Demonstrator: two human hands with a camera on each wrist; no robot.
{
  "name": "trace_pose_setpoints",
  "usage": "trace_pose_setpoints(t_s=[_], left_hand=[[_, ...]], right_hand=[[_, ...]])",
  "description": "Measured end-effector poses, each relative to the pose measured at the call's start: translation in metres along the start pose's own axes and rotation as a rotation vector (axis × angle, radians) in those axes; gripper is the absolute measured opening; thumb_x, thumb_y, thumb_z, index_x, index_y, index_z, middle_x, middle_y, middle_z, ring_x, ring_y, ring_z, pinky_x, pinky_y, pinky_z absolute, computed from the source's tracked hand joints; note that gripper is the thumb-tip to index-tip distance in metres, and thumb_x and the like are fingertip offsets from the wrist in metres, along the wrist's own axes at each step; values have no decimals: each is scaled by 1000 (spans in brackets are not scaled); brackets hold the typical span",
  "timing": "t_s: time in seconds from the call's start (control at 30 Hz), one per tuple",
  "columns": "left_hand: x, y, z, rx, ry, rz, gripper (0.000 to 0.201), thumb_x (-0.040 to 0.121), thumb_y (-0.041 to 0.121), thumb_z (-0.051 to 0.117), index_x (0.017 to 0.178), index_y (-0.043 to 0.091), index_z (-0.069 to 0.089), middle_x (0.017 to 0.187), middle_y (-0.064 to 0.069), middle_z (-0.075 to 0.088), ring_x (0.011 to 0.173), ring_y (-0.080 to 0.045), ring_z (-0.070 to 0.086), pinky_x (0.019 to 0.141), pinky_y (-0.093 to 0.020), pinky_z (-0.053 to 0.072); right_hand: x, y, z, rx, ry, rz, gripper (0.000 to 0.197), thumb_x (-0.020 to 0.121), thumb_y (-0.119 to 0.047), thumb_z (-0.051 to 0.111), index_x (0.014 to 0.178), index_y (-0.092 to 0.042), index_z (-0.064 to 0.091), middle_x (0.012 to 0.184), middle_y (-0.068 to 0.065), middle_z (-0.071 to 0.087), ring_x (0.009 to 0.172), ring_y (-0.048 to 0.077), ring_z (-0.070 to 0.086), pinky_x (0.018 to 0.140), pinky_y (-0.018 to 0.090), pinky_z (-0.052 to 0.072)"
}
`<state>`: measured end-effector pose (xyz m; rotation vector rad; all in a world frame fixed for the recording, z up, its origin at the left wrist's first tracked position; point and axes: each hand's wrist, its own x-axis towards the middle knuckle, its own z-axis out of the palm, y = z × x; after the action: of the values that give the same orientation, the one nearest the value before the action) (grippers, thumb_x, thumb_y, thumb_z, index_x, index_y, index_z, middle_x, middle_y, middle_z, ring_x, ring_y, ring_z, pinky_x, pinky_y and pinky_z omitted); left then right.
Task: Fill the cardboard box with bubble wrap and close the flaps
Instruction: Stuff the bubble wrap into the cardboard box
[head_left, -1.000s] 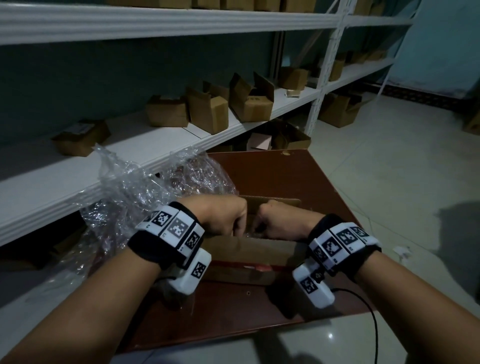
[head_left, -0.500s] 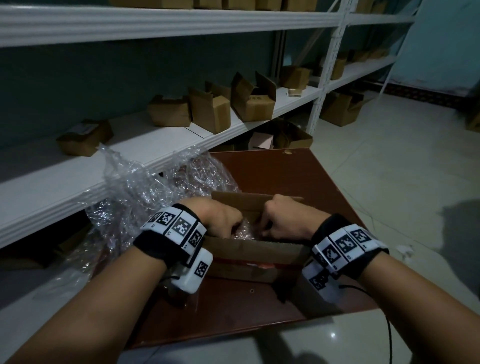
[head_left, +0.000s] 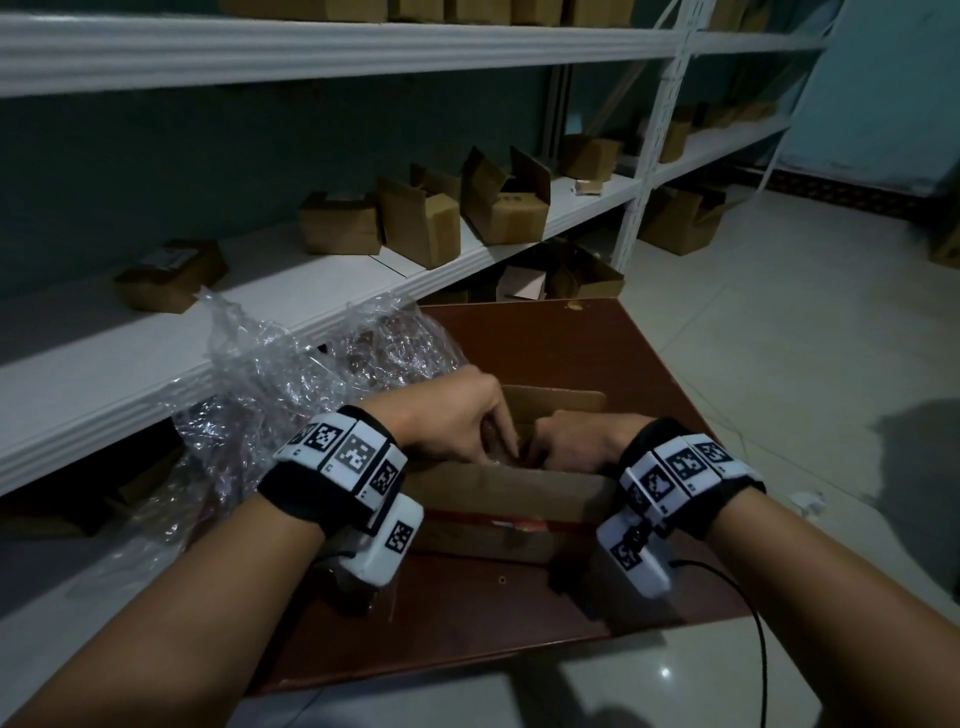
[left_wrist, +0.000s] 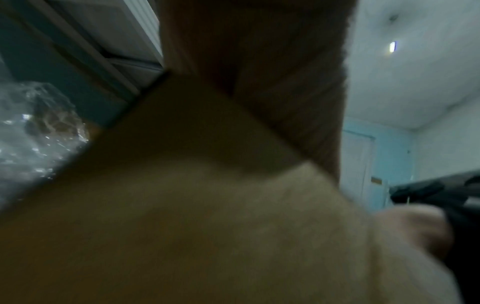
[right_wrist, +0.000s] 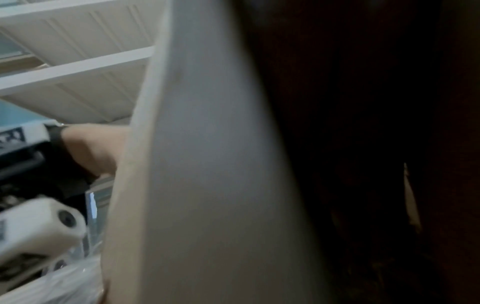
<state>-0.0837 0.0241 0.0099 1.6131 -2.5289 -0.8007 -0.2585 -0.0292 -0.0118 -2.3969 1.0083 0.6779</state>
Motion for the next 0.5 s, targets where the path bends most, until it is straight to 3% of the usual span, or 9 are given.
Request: trace_pose_setpoints(t_s=[0.07, 0.13, 0.27, 0.4, 0.43, 0.5], left_hand=[[4, 6, -2, -25, 58, 25, 31, 69, 22, 94, 98, 22, 84, 95, 4, 81, 87, -9, 75, 87, -27, 60], [8, 8, -2, 30, -23, -26, 23, 73, 17, 91, 95, 20, 84, 90, 5, 80, 82, -7, 73, 87, -32, 60], [7, 0, 0, 128, -234, -198, 22, 84, 12, 80, 105, 18, 82, 104, 8, 78, 99, -9, 70, 98, -36, 57], [3, -4, -4, 55, -381, -265, 30, 87, 17, 79, 117, 17, 78, 109, 7, 77, 103, -11, 70, 96, -33, 58], [3, -5, -4, 44, -396, -265, 32, 87, 17, 79, 119, 17, 77, 111, 5, 77, 104, -12, 70, 96, -33, 58], [3, -8, -3, 41, -397, -252, 33, 88, 15, 78, 121, 16, 76, 113, 5, 77, 105, -11, 71, 95, -32, 58]], right_hand=[[1, 0, 0, 11, 7, 18, 19, 100, -19, 57, 112, -13, 69, 91, -2, 65, 79, 13, 59, 69, 25, 44], [-1, 3, 1, 32, 25, 13, 21, 99, -20, 59, 115, -12, 70, 97, -2, 68, 88, 15, 63, 72, 25, 47], [-11, 5, 7, 73, 142, -51, 27, 96, -17, 63, 121, -21, 72, 116, 1, 72, 105, 18, 66, 91, 33, 53], [-14, 6, 11, 18, 236, -103, 29, 96, -14, 62, 123, -20, 72, 117, 0, 71, 107, 14, 65, 76, 19, 48], [-15, 7, 12, 20, 269, -120, 29, 94, -14, 65, 121, -20, 74, 114, -2, 72, 103, 13, 66, 73, 19, 51], [-14, 12, 14, 28, 353, -162, 25, 88, -14, 70, 111, -20, 78, 104, -4, 75, 95, 12, 70, 77, 28, 61]])
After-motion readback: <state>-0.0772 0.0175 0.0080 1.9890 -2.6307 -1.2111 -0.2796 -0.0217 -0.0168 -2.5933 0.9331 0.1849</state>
